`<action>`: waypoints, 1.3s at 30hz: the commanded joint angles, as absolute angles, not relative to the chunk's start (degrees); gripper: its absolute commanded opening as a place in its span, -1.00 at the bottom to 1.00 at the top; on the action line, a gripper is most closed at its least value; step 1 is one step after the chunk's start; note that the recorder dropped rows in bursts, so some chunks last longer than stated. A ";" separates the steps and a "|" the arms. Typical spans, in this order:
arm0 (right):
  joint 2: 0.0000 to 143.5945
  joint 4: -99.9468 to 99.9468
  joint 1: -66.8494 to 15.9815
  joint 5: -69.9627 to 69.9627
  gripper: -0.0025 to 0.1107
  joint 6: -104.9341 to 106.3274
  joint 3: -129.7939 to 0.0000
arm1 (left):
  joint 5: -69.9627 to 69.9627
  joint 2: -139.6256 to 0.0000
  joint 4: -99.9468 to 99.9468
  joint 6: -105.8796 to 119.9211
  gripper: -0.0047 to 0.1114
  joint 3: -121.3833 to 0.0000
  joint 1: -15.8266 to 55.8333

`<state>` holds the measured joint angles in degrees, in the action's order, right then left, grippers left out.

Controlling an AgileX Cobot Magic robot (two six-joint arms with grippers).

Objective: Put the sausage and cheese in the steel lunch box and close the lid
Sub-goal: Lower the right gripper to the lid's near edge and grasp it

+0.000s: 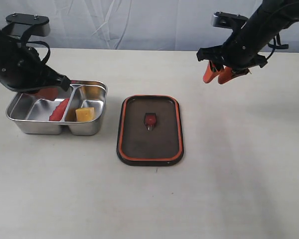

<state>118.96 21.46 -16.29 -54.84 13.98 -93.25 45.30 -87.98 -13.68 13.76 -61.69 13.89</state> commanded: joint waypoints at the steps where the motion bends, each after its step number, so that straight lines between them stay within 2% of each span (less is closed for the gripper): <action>1: 123.15 22.15 -17.38 -57.35 -0.19 18.66 -100.00 | 43.50 -84.24 -14.44 14.02 -0.91 -59.61 13.88; 13: 134.41 15.49 -24.22 -60.43 -0.19 22.39 -112.45 | 43.96 -82.58 -13.87 14.02 -0.91 -57.98 13.88; 29: 140.23 15.50 -27.35 -60.15 -0.19 22.39 -114.62 | 44.08 -82.58 -13.27 14.02 -0.91 -57.98 13.88; 32: 140.91 14.78 -27.49 -59.66 -0.30 22.39 -114.62 | 44.08 -82.58 -13.27 14.02 -0.91 -57.98 13.88; 39: 141.13 14.29 -27.49 -57.54 -0.92 22.39 -114.62 | 45.40 -82.58 -13.27 14.02 -0.91 -57.98 13.88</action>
<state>141.01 14.79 -27.56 -58.80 22.26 -114.15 45.34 -83.11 -13.25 13.99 -58.17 13.89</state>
